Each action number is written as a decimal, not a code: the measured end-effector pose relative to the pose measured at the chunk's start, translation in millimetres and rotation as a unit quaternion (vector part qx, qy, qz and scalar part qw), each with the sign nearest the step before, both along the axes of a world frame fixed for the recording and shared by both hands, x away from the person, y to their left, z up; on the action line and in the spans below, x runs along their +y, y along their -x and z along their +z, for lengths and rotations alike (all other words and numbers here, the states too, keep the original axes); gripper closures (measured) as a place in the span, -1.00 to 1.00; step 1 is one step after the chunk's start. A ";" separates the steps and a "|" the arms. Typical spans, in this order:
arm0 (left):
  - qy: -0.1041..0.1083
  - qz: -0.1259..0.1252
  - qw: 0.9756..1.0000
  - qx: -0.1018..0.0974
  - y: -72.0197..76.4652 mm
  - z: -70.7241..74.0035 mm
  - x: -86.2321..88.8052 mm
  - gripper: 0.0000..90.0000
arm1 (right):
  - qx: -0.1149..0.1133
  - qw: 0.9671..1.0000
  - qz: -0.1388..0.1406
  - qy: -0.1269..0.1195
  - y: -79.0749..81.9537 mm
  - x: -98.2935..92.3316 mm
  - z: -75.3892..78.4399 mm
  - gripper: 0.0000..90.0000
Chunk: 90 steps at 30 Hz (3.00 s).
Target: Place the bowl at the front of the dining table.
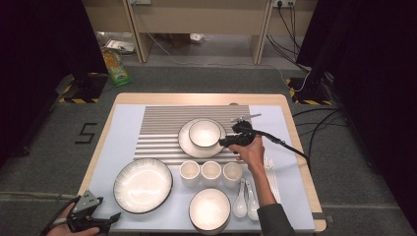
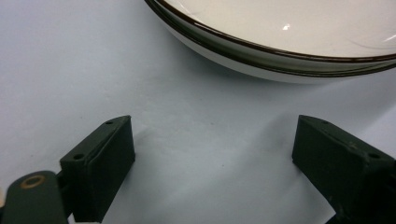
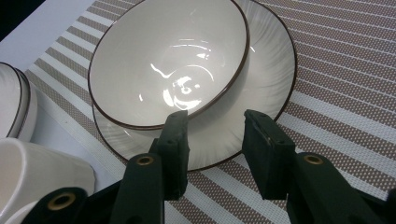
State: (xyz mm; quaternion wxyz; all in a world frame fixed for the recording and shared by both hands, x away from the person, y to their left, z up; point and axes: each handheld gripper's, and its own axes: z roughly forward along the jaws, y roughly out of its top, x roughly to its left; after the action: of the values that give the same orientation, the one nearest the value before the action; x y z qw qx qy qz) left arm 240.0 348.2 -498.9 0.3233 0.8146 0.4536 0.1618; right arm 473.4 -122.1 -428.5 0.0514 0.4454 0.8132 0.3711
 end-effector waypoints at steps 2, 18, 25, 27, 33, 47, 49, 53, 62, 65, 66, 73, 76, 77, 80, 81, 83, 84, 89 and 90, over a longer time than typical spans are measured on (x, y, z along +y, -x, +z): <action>-0.001 0.000 1.000 0.001 -0.2 0.2 -0.1 -0.74 | 0.002 1.000 -0.003 -0.003 0.1 1.7 -1.1 0.35; -0.002 -0.001 1.000 0.001 -0.2 0.2 0.0 -0.74 | -0.006 1.000 -0.011 -0.010 -2.0 8.6 -1.9 0.34; 0.000 0.000 1.000 -0.001 0.0 -0.1 0.2 -0.74 | -0.012 1.000 -0.008 -0.008 2.9 3.0 3.8 0.33; 0.000 0.000 1.000 -0.001 0.1 -0.1 0.1 -0.74 | -0.014 1.000 -0.008 -0.009 5.7 -0.5 6.6 0.32; 0.000 0.000 1.000 -0.001 0.1 -0.1 0.2 -0.74 | -0.024 1.000 -0.011 -0.013 16.0 -15.4 17.1 0.32; 0.002 0.001 1.000 -0.003 0.5 -0.6 0.2 -0.74 | -0.033 0.999 -0.010 -0.010 49.3 -56.0 23.6 0.29; 0.002 0.002 1.000 -0.003 0.6 -0.7 0.2 -0.74 | -0.033 0.999 -0.010 -0.011 54.0 -60.6 22.8 0.28; 0.004 0.002 1.000 -0.006 0.9 -1.3 0.4 -0.74 | -0.034 0.999 -0.012 -0.014 62.2 -68.1 22.3 0.28; 0.005 0.003 1.000 -0.007 1.2 -1.5 0.3 -0.74 | -0.032 0.999 -0.003 -0.012 79.4 -77.3 19.8 0.29; 0.005 0.003 1.000 -0.007 1.2 -1.6 0.4 -0.74 | -0.033 0.999 0.000 -0.014 84.2 -78.9 17.2 0.29; 0.005 0.003 1.000 -0.007 1.2 -1.6 0.4 -0.74 | -0.033 0.999 0.001 -0.014 86.1 -79.1 16.5 0.29; 0.005 0.003 1.000 -0.008 1.4 -1.6 0.4 -0.74 | -0.033 0.999 0.012 -0.009 99.4 -79.3 10.8 0.29; 0.005 0.004 1.000 -0.008 1.3 -1.7 0.3 -0.74 | -0.031 0.999 0.017 -0.007 103.9 -79.5 7.8 0.29; 0.005 0.004 1.000 -0.008 1.3 -1.6 0.3 -0.74 | -0.031 0.999 0.018 -0.006 105.5 -79.9 7.3 0.29; 0.005 0.004 1.000 -0.008 1.4 -1.7 0.3 -0.75 | -0.032 0.999 0.017 -0.007 109.8 -81.9 6.3 0.29; 0.004 0.004 1.000 -0.008 1.5 -1.7 0.3 -0.74 | -0.033 0.999 0.018 -0.007 110.9 -82.7 6.1 0.29; 0.005 0.004 1.000 -0.008 1.4 -1.6 0.3 -0.75 | -0.033 0.999 0.017 -0.008 113.6 -84.1 6.5 0.29; 0.005 0.004 1.000 -0.008 1.4 -1.6 0.3 -0.75 | -0.033 0.999 0.016 -0.009 115.0 -85.0 7.0 0.29; 0.004 0.004 1.000 -0.008 1.4 -1.6 0.2 -0.75 | -0.039 0.999 0.014 -0.007 121.4 -90.4 8.3 0.29; 0.005 0.004 1.000 -0.008 1.5 -1.7 0.2 -0.75 | -0.038 0.999 0.013 -0.009 122.9 -91.3 7.8 0.29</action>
State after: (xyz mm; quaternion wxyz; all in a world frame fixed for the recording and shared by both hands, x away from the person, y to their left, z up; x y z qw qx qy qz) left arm 238.6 348.4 -500.5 0.3300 0.8100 0.4550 0.1674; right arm 350.5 -213.3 -420.7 0.0736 0.4207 0.8129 0.3959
